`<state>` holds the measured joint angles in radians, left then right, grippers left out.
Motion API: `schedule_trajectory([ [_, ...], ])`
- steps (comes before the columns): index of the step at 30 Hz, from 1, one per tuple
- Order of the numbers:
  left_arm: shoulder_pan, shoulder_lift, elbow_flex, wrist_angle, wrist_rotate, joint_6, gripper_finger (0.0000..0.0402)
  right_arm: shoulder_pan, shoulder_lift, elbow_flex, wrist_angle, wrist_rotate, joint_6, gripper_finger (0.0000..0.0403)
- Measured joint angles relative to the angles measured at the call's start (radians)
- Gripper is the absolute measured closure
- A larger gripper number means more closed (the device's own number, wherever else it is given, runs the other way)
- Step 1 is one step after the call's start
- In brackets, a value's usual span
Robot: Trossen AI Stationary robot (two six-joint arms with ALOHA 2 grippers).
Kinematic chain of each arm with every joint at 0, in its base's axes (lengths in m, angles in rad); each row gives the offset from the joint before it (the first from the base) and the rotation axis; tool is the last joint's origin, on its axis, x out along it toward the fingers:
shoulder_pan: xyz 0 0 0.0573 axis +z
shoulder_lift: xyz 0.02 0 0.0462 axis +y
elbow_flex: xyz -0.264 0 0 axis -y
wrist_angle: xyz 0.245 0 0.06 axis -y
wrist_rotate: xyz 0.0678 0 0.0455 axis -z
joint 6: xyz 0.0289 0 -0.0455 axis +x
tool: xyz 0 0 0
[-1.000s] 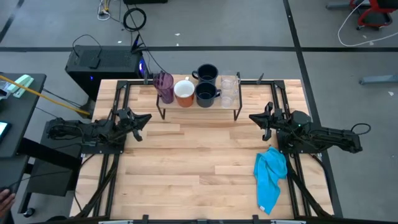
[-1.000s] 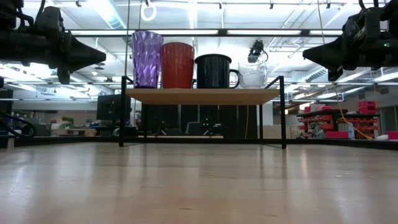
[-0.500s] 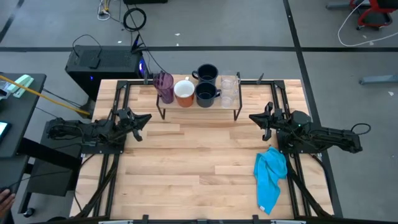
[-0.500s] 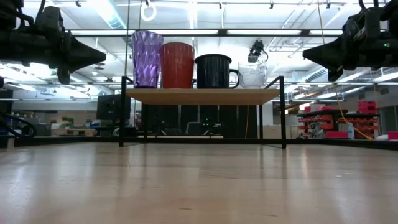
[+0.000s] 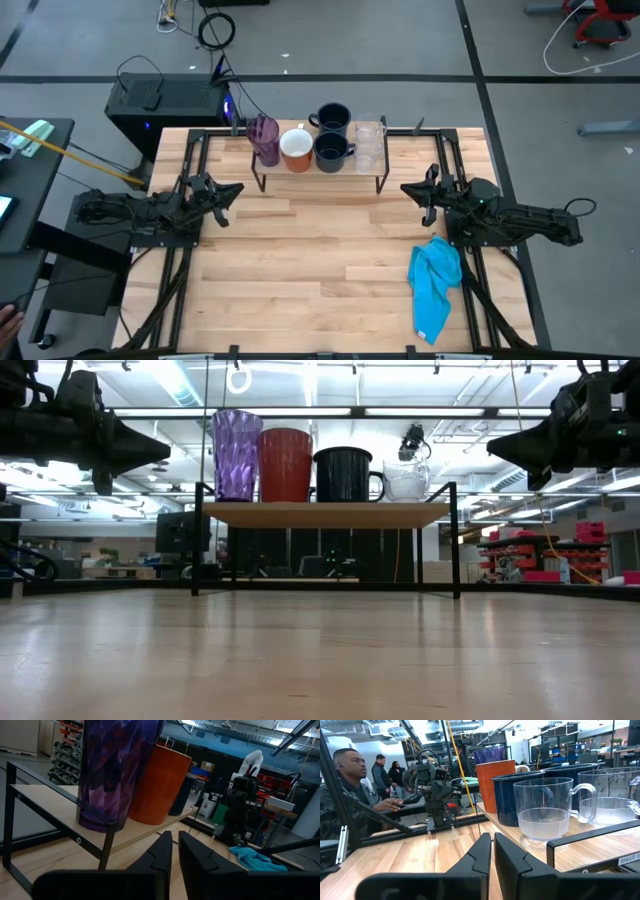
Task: Stack small to large cups/mugs on shelf
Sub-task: Return to Home Position
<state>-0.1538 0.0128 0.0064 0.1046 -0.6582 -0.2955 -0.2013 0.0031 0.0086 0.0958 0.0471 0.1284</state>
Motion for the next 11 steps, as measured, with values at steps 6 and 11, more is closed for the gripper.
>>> schedule_trajectory([
  [6,0.000,0.000,0.000,0.000,0.000,0.001,0.0370,0.000,0.000,0.000,0.000,0.000,0.000,0.0373],
  [11,0.000,0.000,0.000,0.000,0.000,0.001,0.0369,0.000,0.000,0.000,0.000,0.000,0.000,0.0373],
])
